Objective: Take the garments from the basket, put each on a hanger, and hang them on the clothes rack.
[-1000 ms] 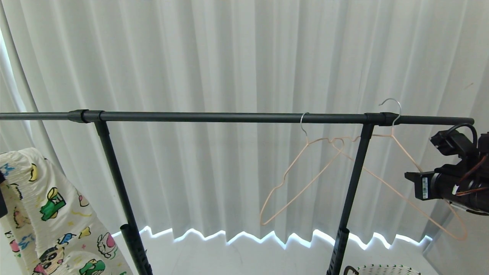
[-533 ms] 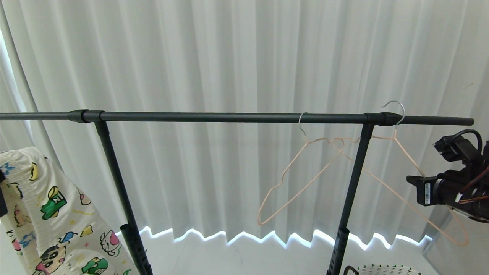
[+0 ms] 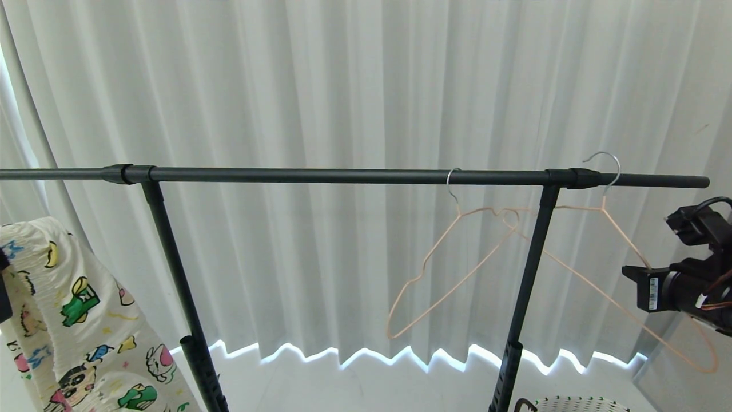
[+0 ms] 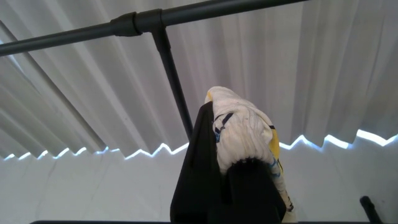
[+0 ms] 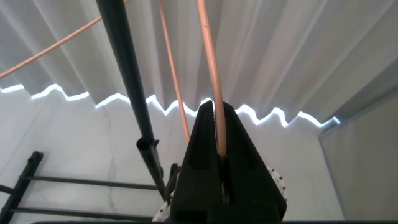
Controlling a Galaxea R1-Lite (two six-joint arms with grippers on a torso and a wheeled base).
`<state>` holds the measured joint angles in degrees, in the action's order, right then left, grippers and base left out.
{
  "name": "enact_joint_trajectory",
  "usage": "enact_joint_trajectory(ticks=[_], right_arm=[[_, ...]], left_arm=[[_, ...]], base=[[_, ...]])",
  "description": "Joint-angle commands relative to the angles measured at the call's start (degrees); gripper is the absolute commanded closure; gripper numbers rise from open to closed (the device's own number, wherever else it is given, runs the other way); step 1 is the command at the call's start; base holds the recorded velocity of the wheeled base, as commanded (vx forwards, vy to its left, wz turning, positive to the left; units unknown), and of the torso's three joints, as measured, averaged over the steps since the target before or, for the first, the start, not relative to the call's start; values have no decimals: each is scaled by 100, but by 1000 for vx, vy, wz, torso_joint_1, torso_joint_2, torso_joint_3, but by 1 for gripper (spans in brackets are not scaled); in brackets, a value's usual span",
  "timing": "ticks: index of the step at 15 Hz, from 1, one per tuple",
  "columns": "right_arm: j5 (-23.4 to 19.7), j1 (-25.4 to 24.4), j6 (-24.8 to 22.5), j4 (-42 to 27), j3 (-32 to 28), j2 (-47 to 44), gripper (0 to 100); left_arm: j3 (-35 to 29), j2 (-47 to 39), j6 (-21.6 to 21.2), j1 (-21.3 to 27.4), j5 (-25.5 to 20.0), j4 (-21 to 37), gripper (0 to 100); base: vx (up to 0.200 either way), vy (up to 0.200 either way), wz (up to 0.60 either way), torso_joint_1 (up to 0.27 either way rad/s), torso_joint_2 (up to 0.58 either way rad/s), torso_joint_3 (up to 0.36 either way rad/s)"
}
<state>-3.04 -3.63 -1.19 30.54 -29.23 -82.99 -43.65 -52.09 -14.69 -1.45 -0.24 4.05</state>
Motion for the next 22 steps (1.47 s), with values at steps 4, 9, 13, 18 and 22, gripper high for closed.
enact_joint_trajectory(ticks=[4,9,13,18,22], right_arm=[[5,64,-12,-4,146,205,100],[5,100,-12,5,401,539,100],[22,144,-21,5,471,714,100],[31,214,-39,5,726,802,100],[31,223,-21,5,840,837,100]], left_arm=[[6,6,10,4,-2,0,100],[6,6,10,-4,-2,0,100],[6,41,19,4,-2,0,100],[6,41,19,-4,-2,0,100],[6,32,19,4,-2,0,100]], base=[[0,0,0,0,0,0],[0,0,0,0,0,0],[0,0,0,0,0,0],[0,0,0,0,0,0],[0,0,0,0,0,0]])
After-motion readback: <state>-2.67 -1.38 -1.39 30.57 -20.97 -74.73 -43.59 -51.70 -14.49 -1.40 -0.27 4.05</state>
